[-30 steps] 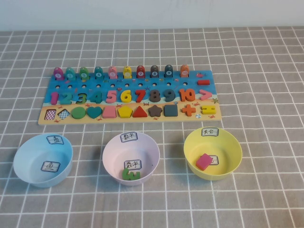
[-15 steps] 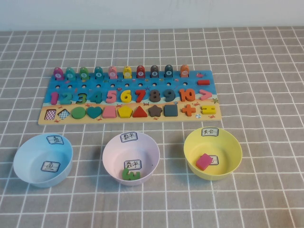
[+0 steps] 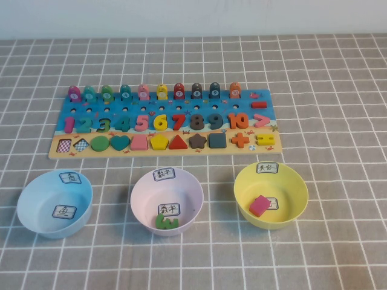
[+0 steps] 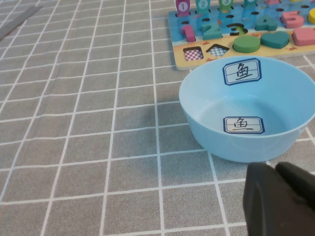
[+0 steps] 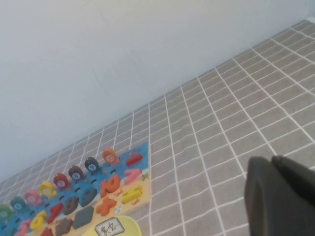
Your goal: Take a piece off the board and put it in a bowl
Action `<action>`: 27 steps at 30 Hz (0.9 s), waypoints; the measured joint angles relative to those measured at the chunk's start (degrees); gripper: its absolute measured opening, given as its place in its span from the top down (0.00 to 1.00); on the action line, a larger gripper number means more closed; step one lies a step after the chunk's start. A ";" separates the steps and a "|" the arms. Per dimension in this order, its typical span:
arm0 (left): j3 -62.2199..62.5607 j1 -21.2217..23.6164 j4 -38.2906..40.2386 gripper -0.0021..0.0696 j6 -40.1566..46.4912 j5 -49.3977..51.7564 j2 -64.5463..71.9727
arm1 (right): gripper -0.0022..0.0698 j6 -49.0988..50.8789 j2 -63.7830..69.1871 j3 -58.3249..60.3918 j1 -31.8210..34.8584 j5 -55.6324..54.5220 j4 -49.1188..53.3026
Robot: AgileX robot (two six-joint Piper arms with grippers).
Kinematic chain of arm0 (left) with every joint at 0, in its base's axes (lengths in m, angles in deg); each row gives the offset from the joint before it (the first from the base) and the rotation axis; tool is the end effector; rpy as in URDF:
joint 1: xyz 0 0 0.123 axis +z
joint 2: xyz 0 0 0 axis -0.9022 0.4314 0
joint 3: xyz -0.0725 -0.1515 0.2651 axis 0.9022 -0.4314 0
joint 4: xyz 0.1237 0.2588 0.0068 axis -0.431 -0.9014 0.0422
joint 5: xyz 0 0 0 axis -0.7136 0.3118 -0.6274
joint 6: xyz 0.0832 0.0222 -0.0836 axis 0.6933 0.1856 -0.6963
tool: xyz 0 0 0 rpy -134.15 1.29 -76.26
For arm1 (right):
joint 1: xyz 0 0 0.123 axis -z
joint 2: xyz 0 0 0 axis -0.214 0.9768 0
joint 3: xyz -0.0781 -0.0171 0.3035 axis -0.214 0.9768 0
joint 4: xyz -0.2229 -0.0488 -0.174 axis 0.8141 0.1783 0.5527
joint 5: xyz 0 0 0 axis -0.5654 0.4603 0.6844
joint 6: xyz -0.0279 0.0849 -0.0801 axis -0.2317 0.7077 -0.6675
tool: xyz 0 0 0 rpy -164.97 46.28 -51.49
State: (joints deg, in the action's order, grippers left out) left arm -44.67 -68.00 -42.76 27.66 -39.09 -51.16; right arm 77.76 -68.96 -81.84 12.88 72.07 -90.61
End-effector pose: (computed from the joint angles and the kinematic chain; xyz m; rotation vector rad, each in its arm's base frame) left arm 0.0871 -0.0024 0.1623 0.1062 1.8660 0.0282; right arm 0.0918 0.0085 0.1939 0.3996 1.5754 0.4893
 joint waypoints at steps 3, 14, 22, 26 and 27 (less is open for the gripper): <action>0.00 0.00 0.00 0.97 0.00 0.00 0.00 | 1.00 0.00 0.00 0.00 0.00 -0.63 -0.83; 0.00 0.00 0.00 0.97 0.00 0.00 0.00 | 1.00 0.11 7.08 -6.51 0.00 11.27 -5.13; 0.00 0.00 0.00 0.97 0.00 0.00 0.00 | 1.00 -3.52 30.76 -25.63 0.00 29.56 3.08; 0.00 0.00 0.00 0.97 0.00 0.00 0.00 | 1.00 -8.21 42.79 -33.88 0.00 34.01 4.19; 0.00 0.00 0.00 0.97 0.00 0.00 0.00 | 1.00 -9.01 45.14 -36.18 0.00 34.94 4.32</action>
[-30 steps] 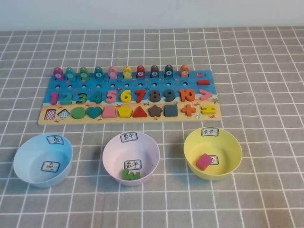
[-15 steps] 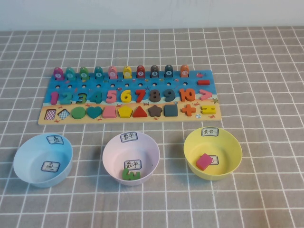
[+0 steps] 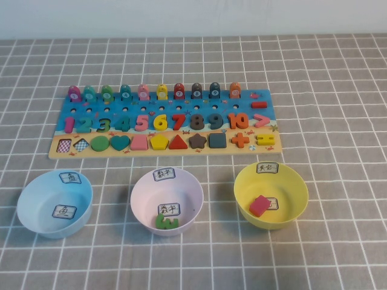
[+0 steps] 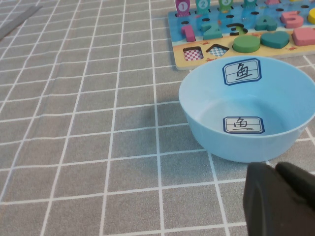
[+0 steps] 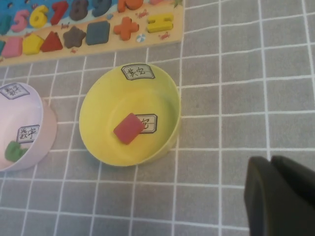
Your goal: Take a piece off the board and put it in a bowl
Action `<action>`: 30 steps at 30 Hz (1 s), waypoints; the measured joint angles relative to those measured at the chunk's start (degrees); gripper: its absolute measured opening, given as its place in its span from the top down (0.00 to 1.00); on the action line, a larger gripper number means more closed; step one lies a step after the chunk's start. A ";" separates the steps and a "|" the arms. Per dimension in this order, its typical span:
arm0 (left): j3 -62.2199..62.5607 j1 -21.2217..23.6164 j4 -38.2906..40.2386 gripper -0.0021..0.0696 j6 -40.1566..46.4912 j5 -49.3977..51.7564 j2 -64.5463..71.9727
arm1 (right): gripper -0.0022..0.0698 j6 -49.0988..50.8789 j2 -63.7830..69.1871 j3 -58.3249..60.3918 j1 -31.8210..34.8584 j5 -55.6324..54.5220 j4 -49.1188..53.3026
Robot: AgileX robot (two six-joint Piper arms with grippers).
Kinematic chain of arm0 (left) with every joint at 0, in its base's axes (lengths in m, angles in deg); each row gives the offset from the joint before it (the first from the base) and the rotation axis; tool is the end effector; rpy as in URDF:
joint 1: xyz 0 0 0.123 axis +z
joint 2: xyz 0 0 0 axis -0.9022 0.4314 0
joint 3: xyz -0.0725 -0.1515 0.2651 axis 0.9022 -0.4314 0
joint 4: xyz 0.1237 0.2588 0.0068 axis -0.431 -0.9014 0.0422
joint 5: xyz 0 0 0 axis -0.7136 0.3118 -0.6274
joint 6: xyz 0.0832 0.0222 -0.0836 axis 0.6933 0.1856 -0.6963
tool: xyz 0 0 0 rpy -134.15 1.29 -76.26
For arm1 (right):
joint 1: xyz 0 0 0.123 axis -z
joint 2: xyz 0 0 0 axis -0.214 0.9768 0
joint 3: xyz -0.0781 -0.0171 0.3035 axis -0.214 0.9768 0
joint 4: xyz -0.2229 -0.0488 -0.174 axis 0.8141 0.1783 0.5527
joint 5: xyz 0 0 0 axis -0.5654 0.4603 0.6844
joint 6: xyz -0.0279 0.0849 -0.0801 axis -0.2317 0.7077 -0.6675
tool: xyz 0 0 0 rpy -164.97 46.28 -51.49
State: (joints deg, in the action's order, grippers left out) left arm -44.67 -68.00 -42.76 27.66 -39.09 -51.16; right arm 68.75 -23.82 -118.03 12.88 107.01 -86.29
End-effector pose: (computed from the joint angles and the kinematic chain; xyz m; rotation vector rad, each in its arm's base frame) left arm 0.0871 -0.0024 0.1623 0.1062 1.8660 0.0282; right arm 0.1741 0.0404 0.2878 0.0703 2.3132 0.5145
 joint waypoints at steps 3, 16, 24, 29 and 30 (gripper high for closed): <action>0.00 0.00 0.00 0.97 0.00 0.00 0.00 | 1.00 -2.31 7.99 -6.51 0.00 2.88 0.30; 0.00 0.00 0.00 0.97 0.04 0.00 0.00 | 1.00 -2.72 39.02 -32.72 -16.52 5.67 6.72; 0.00 0.00 0.00 0.97 0.13 0.00 0.00 | 1.00 -4.61 55.10 -50.48 -22.26 7.58 10.75; 0.00 0.00 0.00 0.97 0.13 0.00 0.00 | 0.90 -12.09 62.04 -53.96 -22.37 -1.67 5.22; 0.00 0.00 0.00 0.97 0.13 0.00 0.00 | 0.87 -13.52 62.98 -54.05 -22.37 -3.73 3.68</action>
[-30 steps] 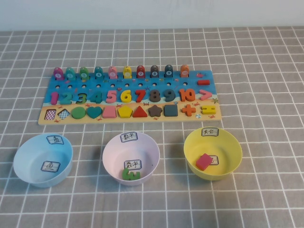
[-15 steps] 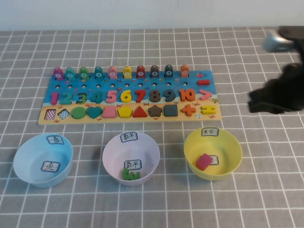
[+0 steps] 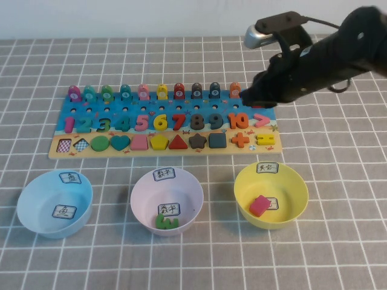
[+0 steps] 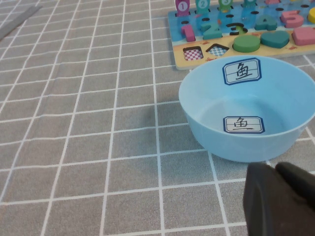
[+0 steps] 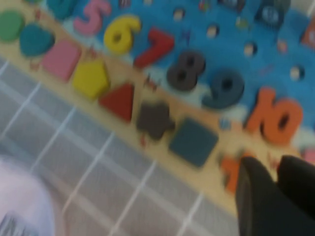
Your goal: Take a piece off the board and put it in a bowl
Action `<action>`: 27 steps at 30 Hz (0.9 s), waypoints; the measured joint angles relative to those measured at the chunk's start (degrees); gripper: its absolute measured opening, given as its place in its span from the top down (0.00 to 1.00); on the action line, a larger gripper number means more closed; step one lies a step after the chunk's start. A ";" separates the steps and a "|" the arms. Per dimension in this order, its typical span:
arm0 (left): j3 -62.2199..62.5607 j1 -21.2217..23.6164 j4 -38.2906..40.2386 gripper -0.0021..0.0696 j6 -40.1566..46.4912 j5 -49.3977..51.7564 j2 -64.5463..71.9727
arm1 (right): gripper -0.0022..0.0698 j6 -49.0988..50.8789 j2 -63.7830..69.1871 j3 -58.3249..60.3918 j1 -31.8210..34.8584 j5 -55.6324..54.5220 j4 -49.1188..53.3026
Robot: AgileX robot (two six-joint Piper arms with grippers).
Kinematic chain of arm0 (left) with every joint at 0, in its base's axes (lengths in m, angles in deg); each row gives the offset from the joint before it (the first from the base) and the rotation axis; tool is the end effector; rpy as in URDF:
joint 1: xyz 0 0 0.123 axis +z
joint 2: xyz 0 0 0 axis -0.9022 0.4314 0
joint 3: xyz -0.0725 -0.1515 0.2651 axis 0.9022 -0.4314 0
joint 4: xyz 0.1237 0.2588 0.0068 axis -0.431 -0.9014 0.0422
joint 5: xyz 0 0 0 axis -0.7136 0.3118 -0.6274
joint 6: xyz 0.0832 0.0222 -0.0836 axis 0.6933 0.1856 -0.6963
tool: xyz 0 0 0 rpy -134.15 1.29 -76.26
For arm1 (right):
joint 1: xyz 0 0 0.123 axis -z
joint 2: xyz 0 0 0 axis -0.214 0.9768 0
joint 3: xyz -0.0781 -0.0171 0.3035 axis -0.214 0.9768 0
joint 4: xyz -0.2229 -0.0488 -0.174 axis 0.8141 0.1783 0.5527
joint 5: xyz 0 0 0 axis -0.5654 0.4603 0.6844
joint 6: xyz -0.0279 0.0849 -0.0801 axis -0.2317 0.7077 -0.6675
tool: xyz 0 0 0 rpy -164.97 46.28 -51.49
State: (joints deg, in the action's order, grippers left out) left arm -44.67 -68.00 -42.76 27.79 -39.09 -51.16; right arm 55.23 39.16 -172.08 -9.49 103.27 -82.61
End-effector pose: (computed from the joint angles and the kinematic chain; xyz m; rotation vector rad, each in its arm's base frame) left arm 0.0871 -0.0024 0.1623 0.1083 1.8659 0.0297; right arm 0.4397 0.2137 0.2734 -0.6653 2.3478 0.4996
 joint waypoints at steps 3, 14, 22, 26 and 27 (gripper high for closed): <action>0.00 0.00 0.00 0.97 0.00 0.00 0.00 | 0.73 -3.78 3.35 0.00 0.00 -7.85 -5.92; 0.00 0.00 0.00 0.97 0.00 0.00 0.00 | 0.41 -5.92 13.19 -0.04 -0.23 -31.23 -13.61; 0.00 0.00 0.00 0.97 0.00 0.00 0.00 | 0.41 -9.76 15.53 1.13 -1.70 -38.82 -7.50; 0.00 0.00 0.00 0.97 0.00 0.00 0.00 | 0.41 -6.56 15.91 3.36 -1.84 -42.17 -4.48; 0.00 0.00 0.00 0.97 0.00 0.00 0.00 | 0.41 -4.55 16.05 3.95 -1.84 -43.27 -2.81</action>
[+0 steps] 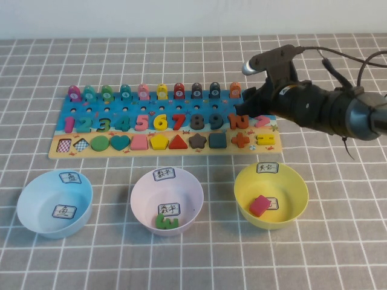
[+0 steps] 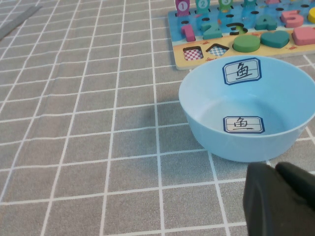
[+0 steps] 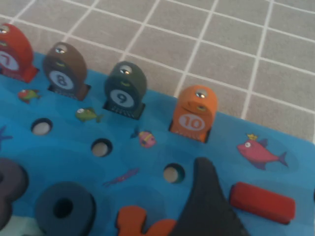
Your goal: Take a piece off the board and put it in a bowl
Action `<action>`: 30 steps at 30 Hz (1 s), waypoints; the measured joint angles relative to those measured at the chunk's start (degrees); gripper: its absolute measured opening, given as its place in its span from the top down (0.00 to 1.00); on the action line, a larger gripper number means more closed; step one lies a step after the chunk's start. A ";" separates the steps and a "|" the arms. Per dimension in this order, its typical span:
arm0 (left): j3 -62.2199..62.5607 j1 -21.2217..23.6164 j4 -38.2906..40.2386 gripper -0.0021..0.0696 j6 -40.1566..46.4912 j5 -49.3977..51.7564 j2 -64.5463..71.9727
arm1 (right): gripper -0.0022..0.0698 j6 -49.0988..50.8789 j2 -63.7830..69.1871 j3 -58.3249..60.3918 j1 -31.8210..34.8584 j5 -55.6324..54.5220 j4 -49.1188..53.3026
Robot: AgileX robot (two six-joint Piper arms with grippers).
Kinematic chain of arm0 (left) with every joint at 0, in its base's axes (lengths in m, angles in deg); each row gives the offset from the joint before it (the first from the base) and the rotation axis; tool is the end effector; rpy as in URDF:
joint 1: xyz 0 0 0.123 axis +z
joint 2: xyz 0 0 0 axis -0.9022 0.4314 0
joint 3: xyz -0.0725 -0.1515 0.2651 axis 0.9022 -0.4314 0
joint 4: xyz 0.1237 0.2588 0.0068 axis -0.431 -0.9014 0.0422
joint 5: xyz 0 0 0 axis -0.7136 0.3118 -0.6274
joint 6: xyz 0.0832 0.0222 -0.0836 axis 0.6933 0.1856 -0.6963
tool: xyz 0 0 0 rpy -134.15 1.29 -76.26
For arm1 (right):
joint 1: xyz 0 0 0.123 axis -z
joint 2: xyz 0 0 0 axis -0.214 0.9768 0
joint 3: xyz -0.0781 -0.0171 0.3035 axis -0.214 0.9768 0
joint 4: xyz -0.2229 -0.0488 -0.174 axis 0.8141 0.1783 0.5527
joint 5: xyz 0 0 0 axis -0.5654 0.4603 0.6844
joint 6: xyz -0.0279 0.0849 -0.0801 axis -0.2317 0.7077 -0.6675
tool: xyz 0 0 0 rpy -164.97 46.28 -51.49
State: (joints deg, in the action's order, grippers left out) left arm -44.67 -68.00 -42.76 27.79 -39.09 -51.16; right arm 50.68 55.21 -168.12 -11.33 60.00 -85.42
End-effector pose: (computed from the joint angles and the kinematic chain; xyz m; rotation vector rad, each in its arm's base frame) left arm 0.0871 -0.0024 0.1623 0.1083 1.8659 0.0297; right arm 0.5118 0.2196 0.1599 -0.4050 2.0561 0.2109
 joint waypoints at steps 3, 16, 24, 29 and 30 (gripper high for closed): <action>0.00 0.00 0.00 0.97 0.00 0.00 0.00 | 0.41 7.87 0.13 1.76 -0.04 -4.04 6.00; 0.00 0.00 0.00 0.97 0.00 0.00 0.00 | 0.41 36.24 0.17 4.83 -0.04 -18.96 31.58; 0.00 0.00 0.00 0.97 0.00 0.00 0.00 | 0.41 37.52 0.73 4.97 -0.04 -22.81 35.27; 0.00 0.00 0.00 0.97 0.00 0.00 0.00 | 0.41 37.66 2.83 4.97 -0.04 -25.82 39.00; 0.00 0.00 0.00 0.97 0.00 0.00 0.00 | 0.41 37.66 3.26 4.97 -0.04 -26.46 39.25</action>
State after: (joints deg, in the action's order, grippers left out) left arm -44.67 -68.00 -42.76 27.79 -39.09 -51.16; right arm 88.33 58.48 -163.15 -11.37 33.54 -46.17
